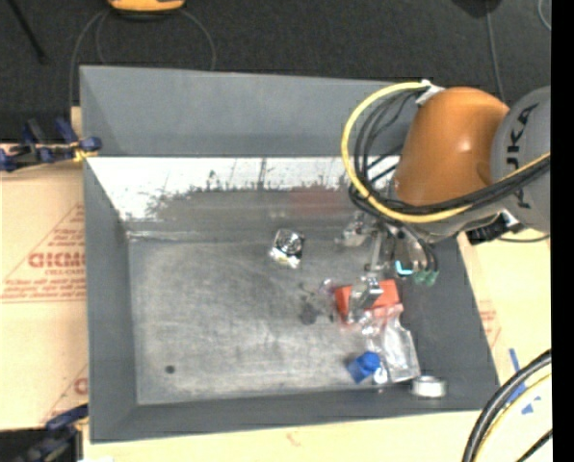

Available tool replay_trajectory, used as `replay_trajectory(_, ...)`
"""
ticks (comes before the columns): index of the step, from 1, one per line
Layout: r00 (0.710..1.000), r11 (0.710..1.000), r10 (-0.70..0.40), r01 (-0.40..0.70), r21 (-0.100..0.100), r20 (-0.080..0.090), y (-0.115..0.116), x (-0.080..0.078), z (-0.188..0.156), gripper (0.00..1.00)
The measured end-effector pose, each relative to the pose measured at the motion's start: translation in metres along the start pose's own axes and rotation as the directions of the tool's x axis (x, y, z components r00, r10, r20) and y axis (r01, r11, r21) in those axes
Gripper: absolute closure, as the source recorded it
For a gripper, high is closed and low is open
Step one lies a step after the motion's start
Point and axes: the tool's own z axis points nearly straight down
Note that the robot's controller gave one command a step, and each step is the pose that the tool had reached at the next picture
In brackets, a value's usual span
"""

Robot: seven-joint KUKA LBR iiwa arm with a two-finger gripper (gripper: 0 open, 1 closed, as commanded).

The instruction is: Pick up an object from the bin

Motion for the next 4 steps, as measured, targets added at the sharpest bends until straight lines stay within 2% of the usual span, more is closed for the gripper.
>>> replay_trajectory(1, 0.998, 0.998, 0.065, -0.065, 0.000, 0.007, -0.082, -0.028, 0.122, 0.00)
replay_trajectory(2, 0.998, 0.998, 0.060, -0.060, 0.002, 0.012, -0.080, -0.030, 0.118, 1.00)
replay_trajectory(3, 1.000, 1.000, 0.010, -0.010, 0.004, 0.016, -0.069, -0.033, 0.005, 1.00)
replay_trajectory(4, 1.000, 1.000, 0.020, -0.020, 0.000, 0.018, -0.045, -0.036, -0.112, 1.00)
